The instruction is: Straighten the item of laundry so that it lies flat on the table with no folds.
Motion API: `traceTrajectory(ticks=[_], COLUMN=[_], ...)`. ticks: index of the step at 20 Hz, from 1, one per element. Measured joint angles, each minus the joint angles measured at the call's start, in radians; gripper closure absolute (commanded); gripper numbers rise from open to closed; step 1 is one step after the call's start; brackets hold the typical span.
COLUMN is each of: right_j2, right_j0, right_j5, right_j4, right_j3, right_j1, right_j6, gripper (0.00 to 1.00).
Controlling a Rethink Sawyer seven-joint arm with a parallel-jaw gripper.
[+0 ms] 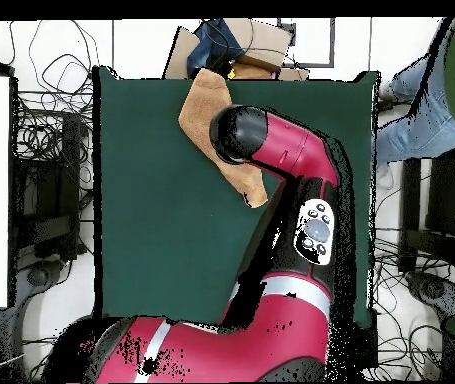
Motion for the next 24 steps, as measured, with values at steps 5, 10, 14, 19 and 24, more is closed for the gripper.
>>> traceTrajectory(ticks=[5,10,14,19,24], right_j2=[0.026,0.058,0.078,0.108,0.133], right_j0=[-0.006,-0.015,-0.023,-0.038,-0.058], right_j5=[0.0,0.0,0.0,0.0,0.0], right_j4=[-0.038,-0.091,-0.117,-0.145,-0.175], right_j3=[0.0,0.0,0.0,0.004,0.034], right_j1=[0.0,0.0,-0.001,-0.007,-0.041], right_j6=[0.0,0.0,0.0,0.0,0.0], gripper=[0.0,0.0,0.0,0.0,0.0])
